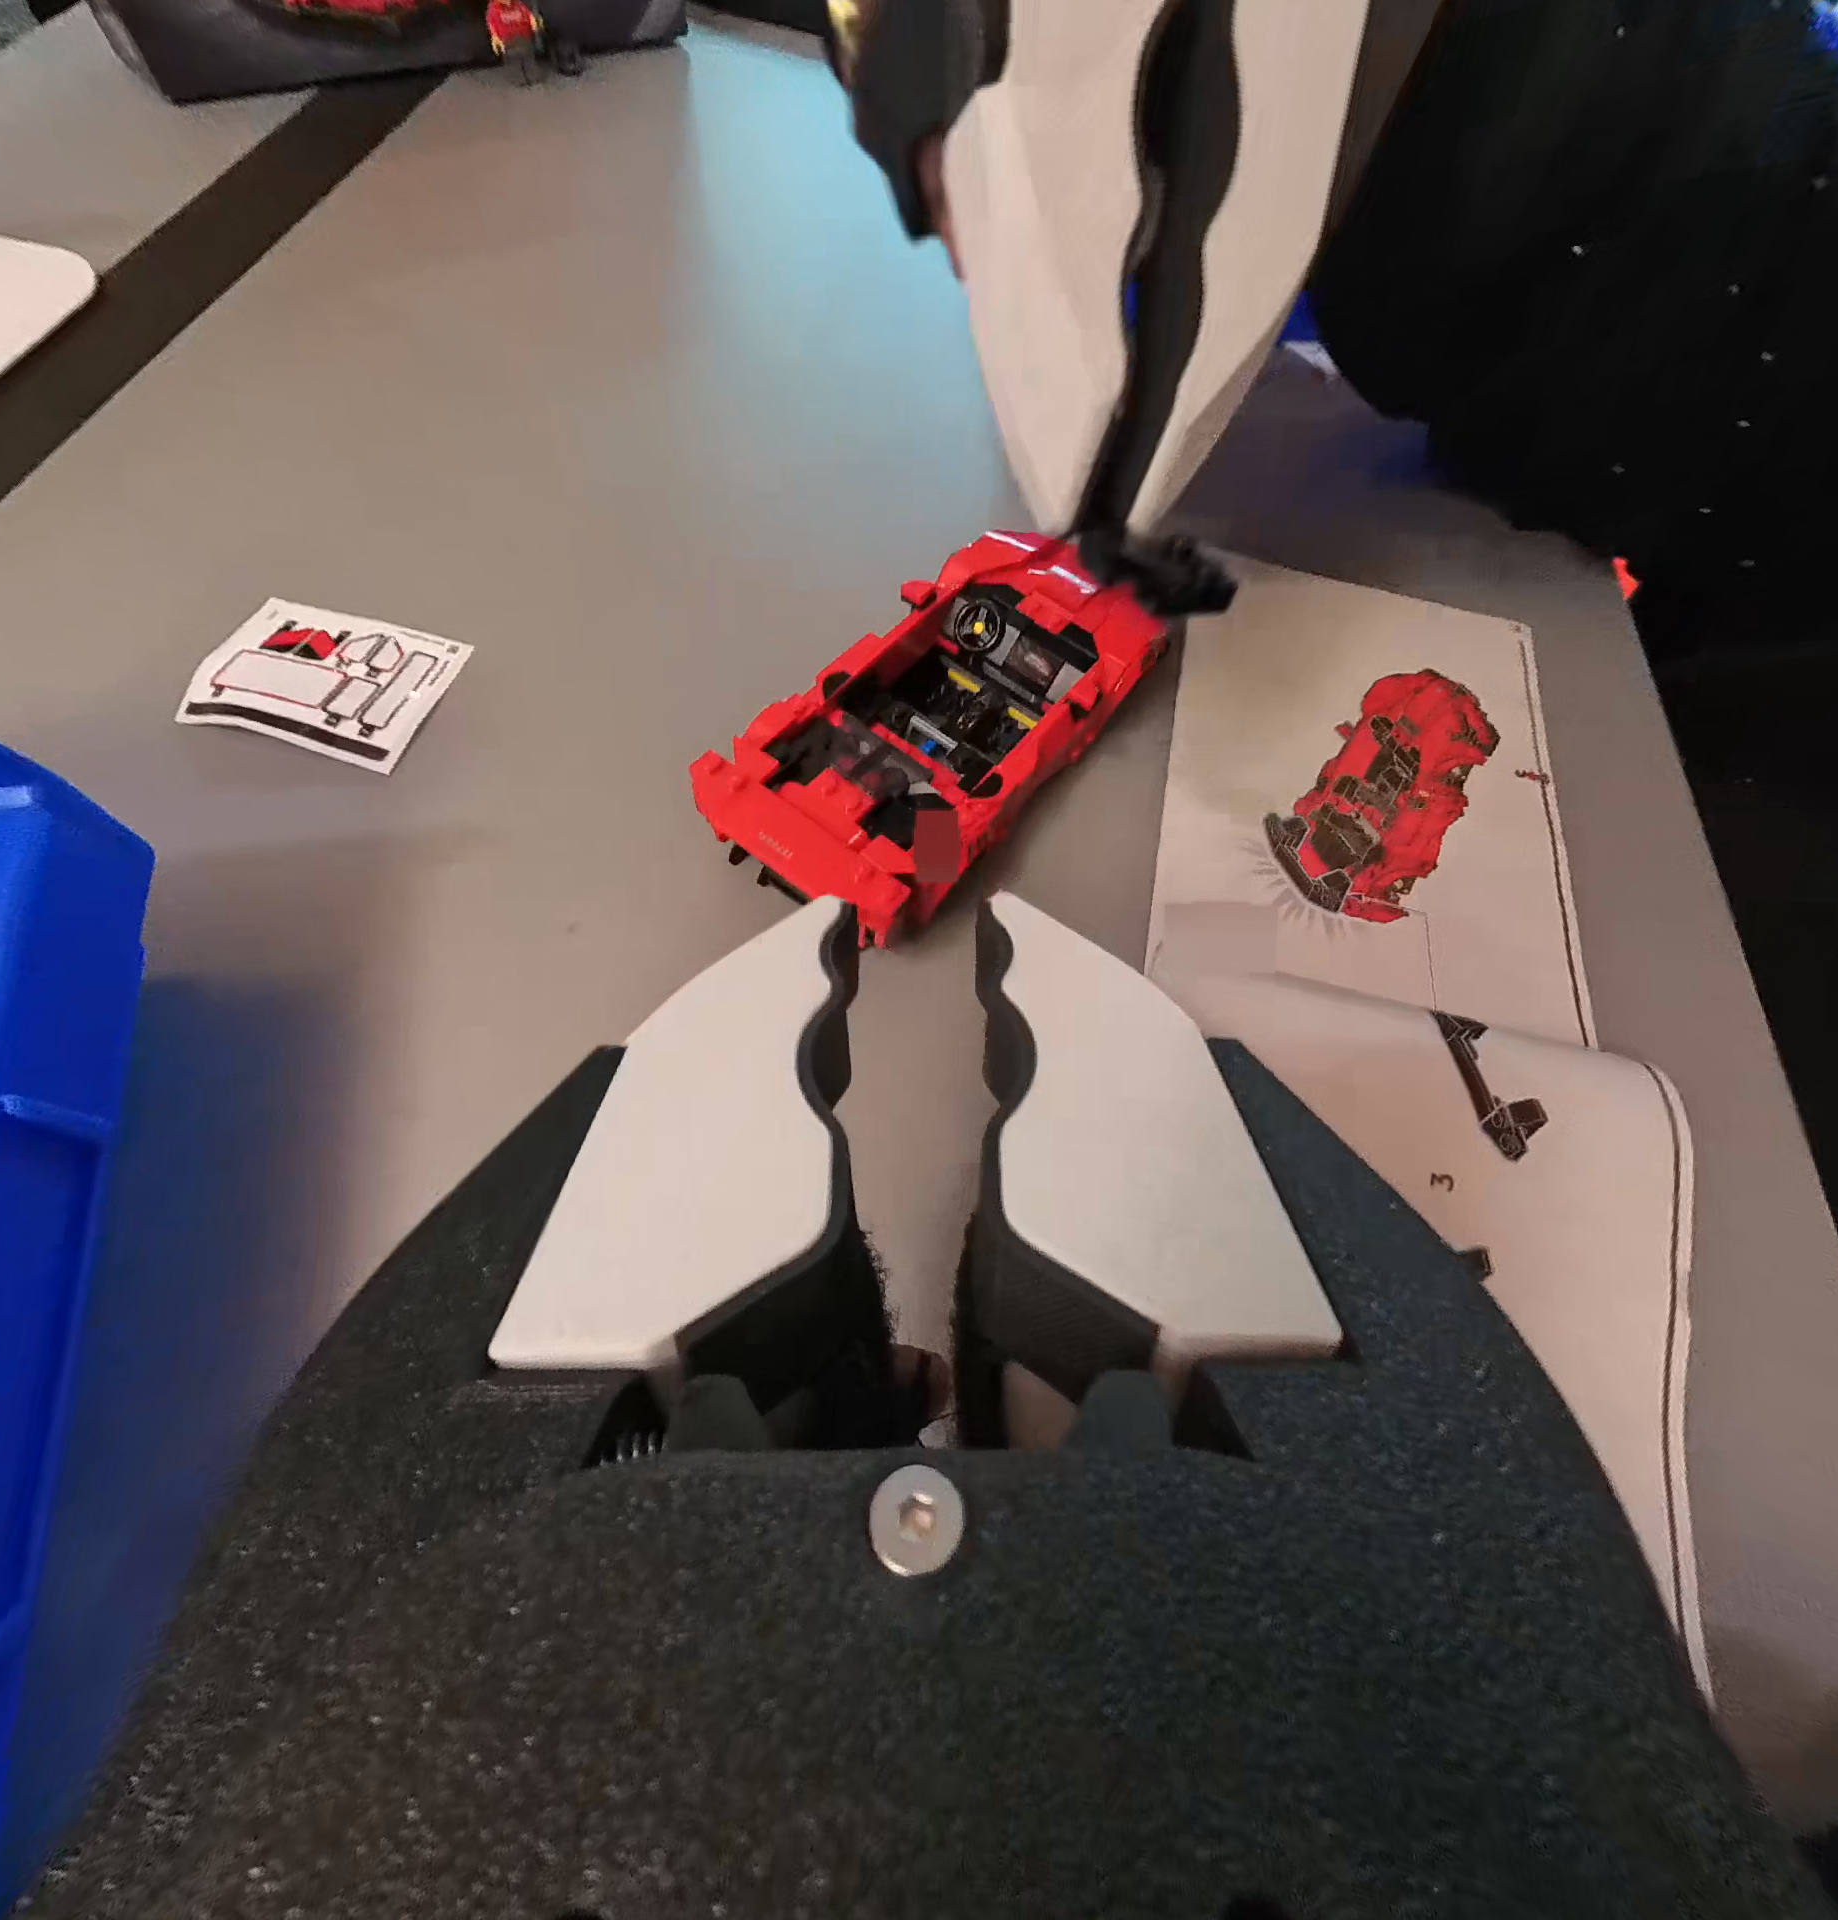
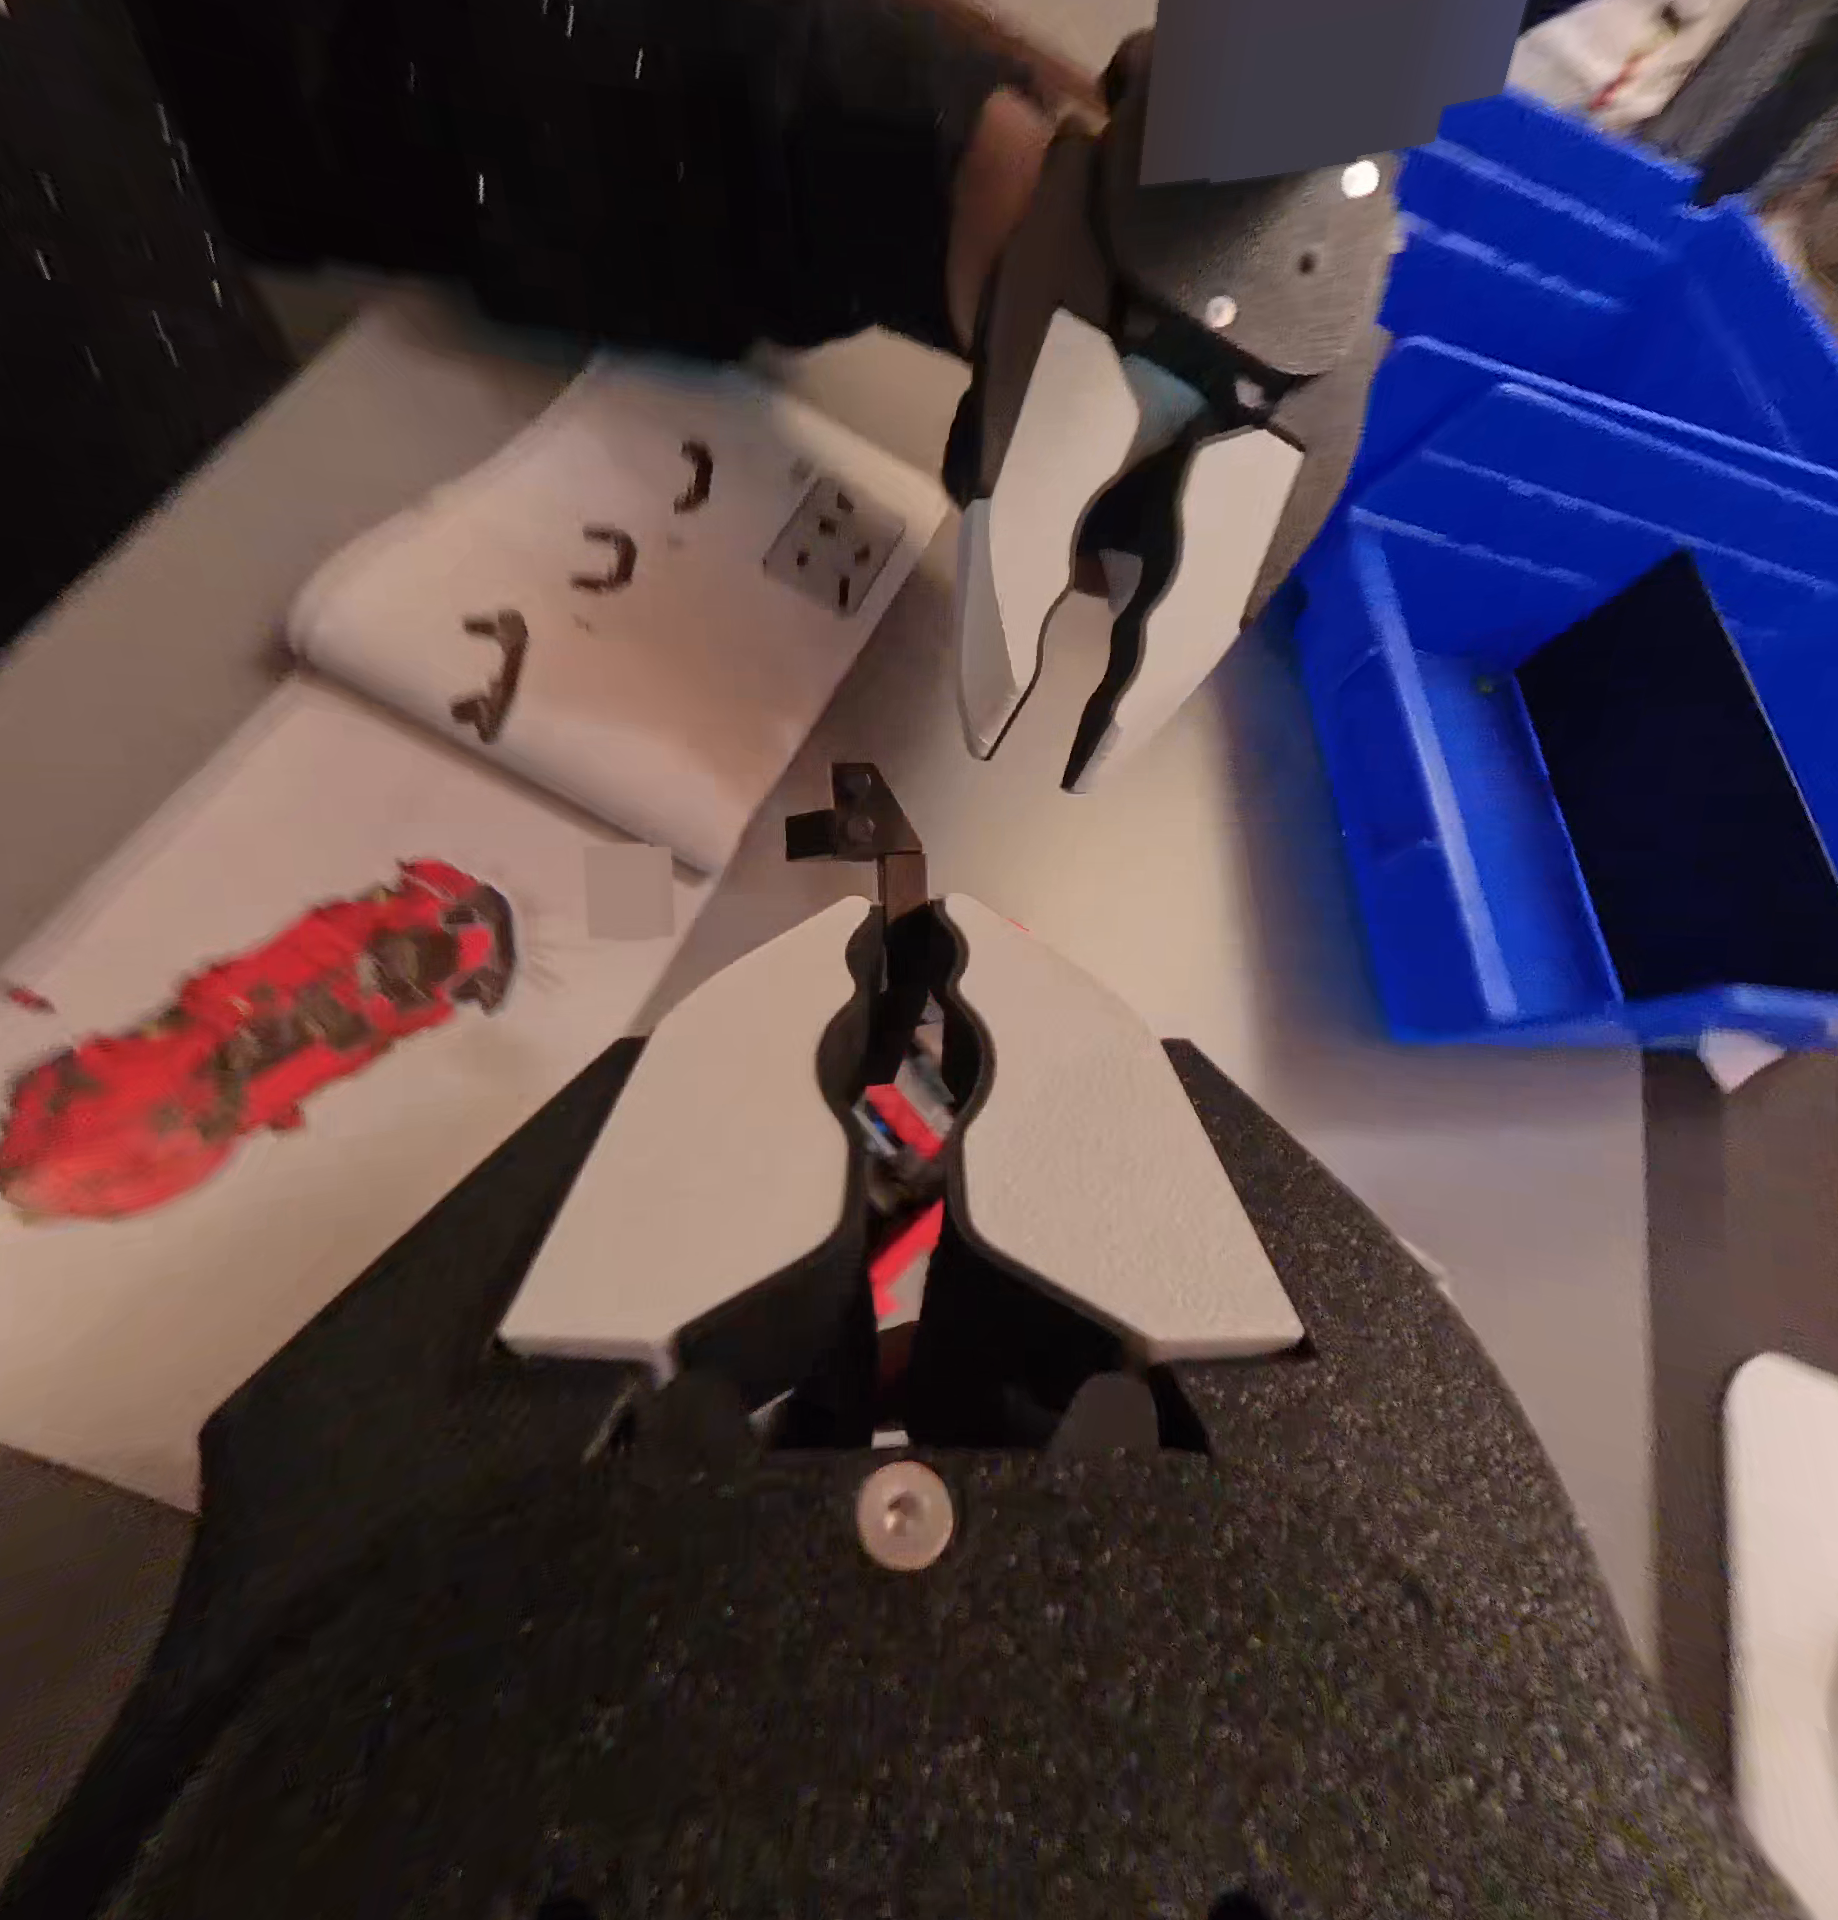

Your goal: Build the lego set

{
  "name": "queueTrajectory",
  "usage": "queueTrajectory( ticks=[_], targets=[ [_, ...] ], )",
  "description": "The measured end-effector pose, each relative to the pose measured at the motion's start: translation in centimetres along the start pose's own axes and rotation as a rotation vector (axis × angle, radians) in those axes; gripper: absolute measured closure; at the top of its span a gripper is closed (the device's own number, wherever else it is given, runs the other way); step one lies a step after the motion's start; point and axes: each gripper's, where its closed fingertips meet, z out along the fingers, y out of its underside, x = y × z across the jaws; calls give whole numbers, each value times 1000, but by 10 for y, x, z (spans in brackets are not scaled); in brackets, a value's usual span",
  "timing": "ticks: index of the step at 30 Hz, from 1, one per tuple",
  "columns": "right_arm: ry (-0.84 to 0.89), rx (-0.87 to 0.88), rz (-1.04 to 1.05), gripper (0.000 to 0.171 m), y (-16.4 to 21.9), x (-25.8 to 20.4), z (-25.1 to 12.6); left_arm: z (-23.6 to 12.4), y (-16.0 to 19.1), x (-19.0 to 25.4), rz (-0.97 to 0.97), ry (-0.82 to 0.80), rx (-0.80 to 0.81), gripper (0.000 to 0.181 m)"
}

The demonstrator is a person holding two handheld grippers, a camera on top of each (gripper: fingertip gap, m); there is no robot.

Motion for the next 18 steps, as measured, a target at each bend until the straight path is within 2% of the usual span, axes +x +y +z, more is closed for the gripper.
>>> queueTrajectory(
  ticks=[5,13,18],
  targets=[
    [-170,-255,-283,163,15,25,29,1,8,-1,-29,38,-12,160],
    [-434,-207,-368,163,24,38,56,4,20,1,-26,71,-72,162],
    [-527,-186,-368,163,36,36,65,6,25,1,-27,85,-78,163]
  ],
)
